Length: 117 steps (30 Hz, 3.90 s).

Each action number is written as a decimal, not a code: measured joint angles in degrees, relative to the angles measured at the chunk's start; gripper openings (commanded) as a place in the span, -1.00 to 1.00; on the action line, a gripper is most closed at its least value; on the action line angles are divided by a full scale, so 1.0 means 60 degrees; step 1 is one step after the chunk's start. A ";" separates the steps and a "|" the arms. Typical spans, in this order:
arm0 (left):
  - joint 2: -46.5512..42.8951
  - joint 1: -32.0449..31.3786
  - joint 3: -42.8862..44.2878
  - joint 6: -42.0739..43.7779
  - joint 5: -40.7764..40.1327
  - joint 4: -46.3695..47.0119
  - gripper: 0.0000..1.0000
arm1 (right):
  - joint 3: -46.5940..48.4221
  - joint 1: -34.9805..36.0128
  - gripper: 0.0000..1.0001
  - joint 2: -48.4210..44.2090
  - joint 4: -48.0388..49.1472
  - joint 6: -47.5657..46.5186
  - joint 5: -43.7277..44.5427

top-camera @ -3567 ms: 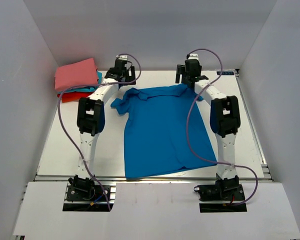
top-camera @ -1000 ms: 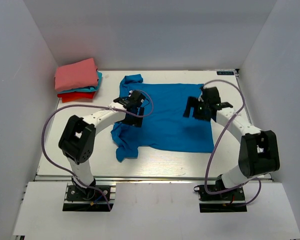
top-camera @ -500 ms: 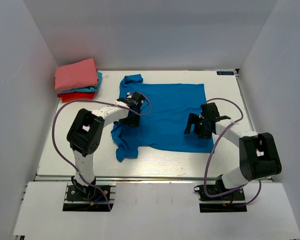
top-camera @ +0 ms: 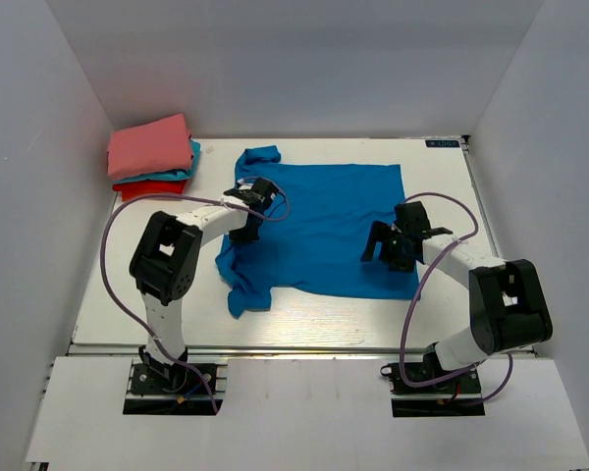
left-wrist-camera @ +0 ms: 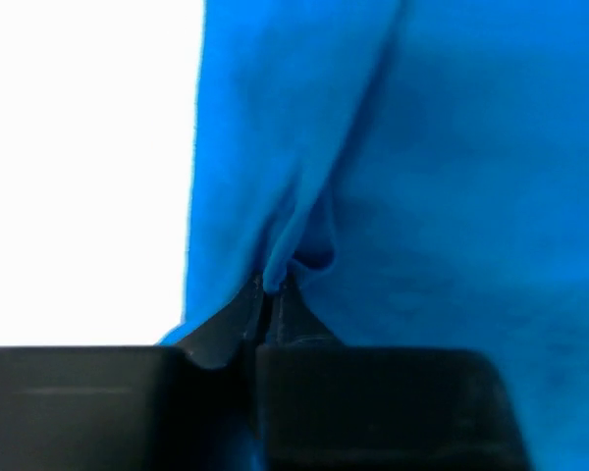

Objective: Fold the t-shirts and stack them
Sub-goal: Flatten out the tshirt

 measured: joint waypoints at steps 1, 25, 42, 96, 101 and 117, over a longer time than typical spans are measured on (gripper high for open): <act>-0.0033 0.0062 0.0000 -0.0058 -0.0055 -0.0069 -0.95 | 0.0000 0.0000 0.81 0.0000 0.0000 0.0080 0.0033; -0.1599 0.3351 -0.1749 0.0076 -0.0127 0.0215 0.42 | 0.0397 -0.0073 0.81 0.0339 -0.0306 0.0342 0.0568; -0.1060 0.2940 0.1060 0.1993 0.3089 0.1894 0.99 | 0.0525 -0.0098 0.81 0.0423 -0.0452 -0.0401 0.0397; 0.3778 0.4262 0.6900 0.4014 0.1840 0.0251 1.00 | 0.0747 -0.0124 0.81 0.0565 -0.0732 -0.0546 0.0688; 0.4087 0.4473 0.7424 0.3865 0.1872 -0.0200 1.00 | 0.0470 -0.0127 0.81 -0.0186 -0.1450 -0.0823 0.0688; 0.2623 0.3362 0.5996 0.3847 0.4816 0.0412 1.00 | 0.3322 -0.0211 0.81 0.0962 -0.1461 -0.1137 0.1075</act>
